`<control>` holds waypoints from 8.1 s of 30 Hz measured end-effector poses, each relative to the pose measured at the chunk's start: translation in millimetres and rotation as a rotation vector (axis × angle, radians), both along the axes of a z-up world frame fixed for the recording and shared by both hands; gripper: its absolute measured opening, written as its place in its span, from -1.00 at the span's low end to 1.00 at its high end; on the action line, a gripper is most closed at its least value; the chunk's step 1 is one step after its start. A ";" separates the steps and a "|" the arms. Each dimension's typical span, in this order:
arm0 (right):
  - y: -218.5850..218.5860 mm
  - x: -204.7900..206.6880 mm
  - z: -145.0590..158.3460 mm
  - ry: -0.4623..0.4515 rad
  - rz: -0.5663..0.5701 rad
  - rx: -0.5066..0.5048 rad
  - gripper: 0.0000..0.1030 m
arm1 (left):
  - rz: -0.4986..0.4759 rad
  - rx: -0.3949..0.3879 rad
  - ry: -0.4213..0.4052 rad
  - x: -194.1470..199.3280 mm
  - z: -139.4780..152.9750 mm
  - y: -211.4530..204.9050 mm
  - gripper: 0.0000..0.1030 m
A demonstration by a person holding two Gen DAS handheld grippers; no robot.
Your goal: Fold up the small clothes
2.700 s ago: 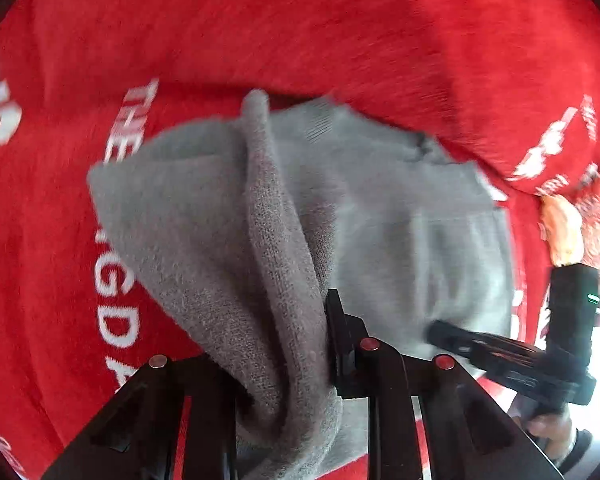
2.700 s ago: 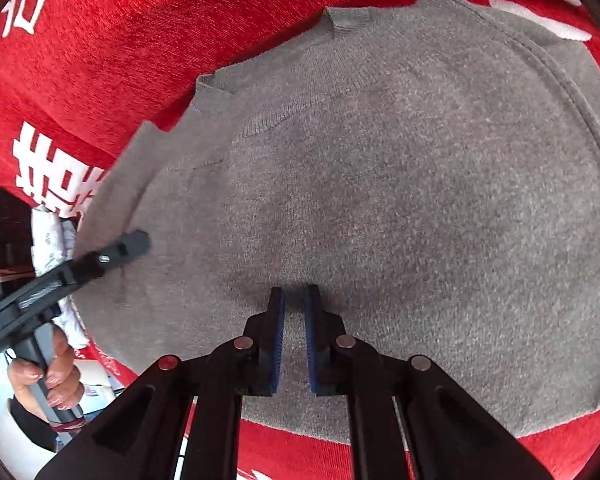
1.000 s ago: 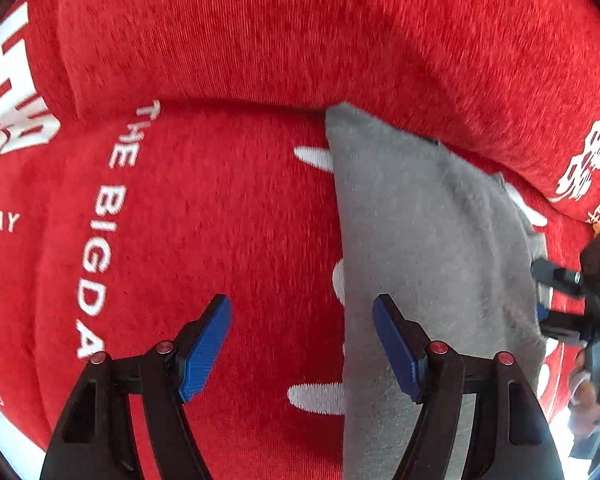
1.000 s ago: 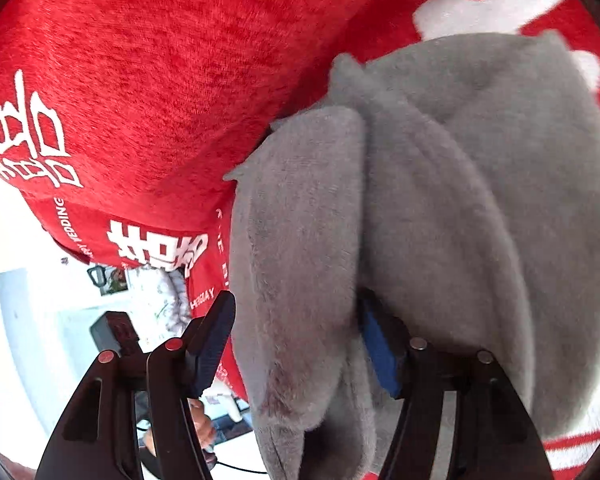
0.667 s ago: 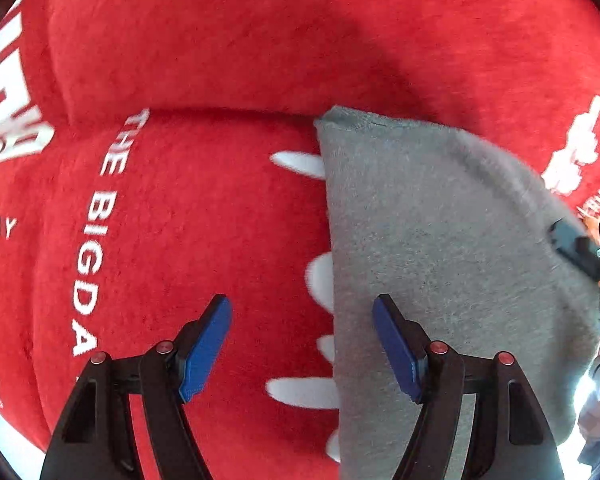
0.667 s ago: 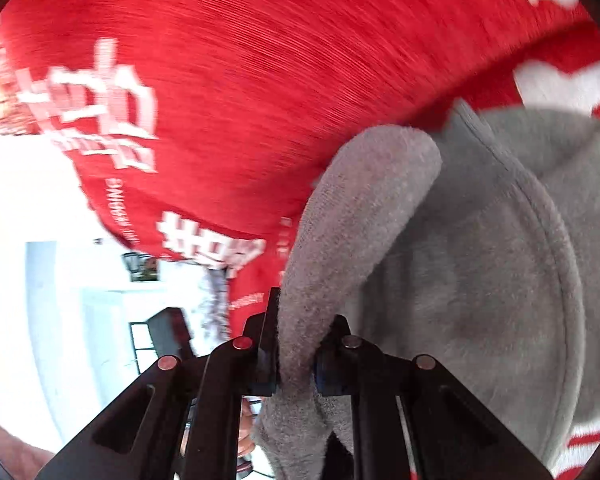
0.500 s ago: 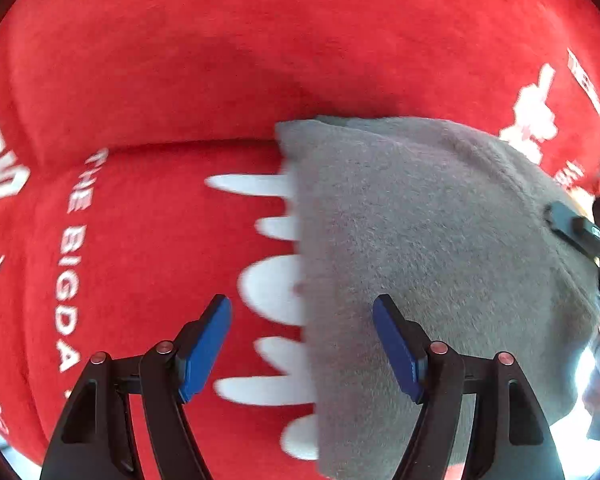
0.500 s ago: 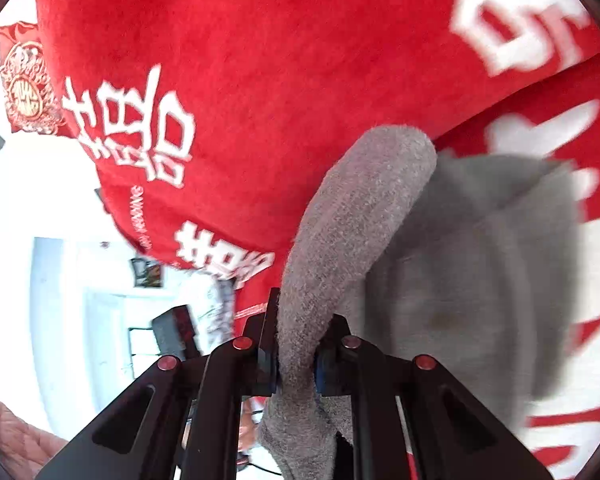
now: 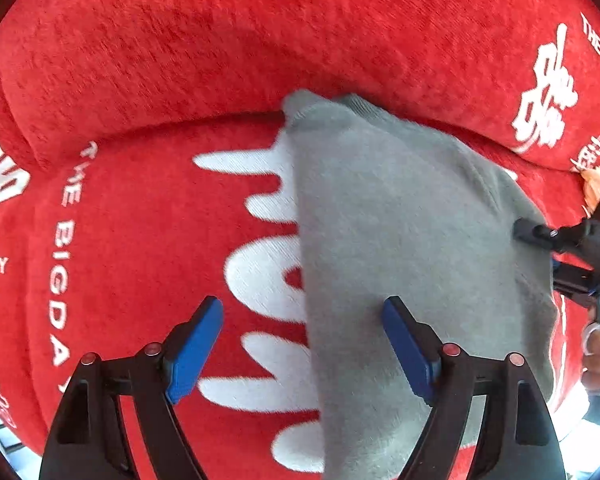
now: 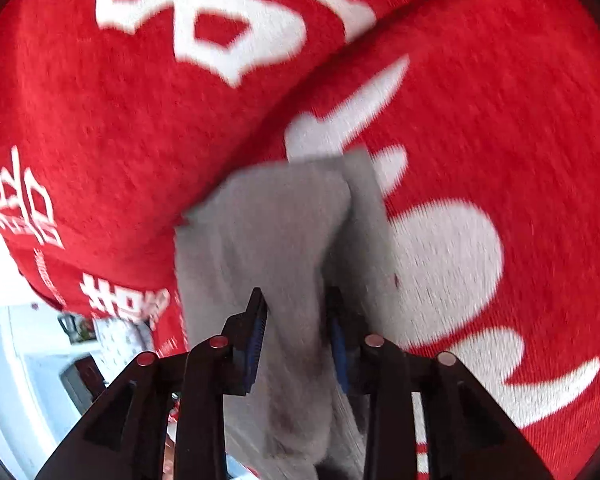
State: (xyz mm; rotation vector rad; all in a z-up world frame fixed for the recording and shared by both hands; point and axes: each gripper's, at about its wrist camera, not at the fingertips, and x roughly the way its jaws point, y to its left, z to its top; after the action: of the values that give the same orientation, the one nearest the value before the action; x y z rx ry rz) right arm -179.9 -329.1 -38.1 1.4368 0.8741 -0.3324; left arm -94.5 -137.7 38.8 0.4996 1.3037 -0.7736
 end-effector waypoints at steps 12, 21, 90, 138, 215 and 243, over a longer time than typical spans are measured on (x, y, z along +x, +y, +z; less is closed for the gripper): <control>2.7 16.1 16.7 0.225 0.218 -0.317 -0.78 | 0.003 0.033 -0.065 -2.2 -23.0 -18.7 0.80; 52.0 -36.6 61.3 0.059 0.263 -0.188 -0.16 | -0.017 0.050 0.010 -2.2 -5.1 19.0 0.79; 169.6 -73.0 74.6 0.312 0.165 -0.206 0.46 | -0.105 0.087 0.060 -82.9 24.1 93.2 1.00; 18.0 -0.6 -11.8 -0.025 0.255 0.107 0.54 | -0.016 -0.057 0.463 9.0 -54.8 -49.3 1.00; 236.8 -3.0 102.7 0.236 0.474 -0.340 -0.69 | 0.058 0.119 0.014 -10.5 25.6 191.5 0.30; 246.3 -24.5 77.0 0.419 0.441 -0.219 -0.91 | 0.072 0.191 0.085 -30.7 29.1 199.8 0.31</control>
State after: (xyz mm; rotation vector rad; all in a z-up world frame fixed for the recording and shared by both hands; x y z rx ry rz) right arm -204.4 -82.8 38.8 0.9500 1.4175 -0.3846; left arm -125.2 62.1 67.9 0.5737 1.4756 -0.6195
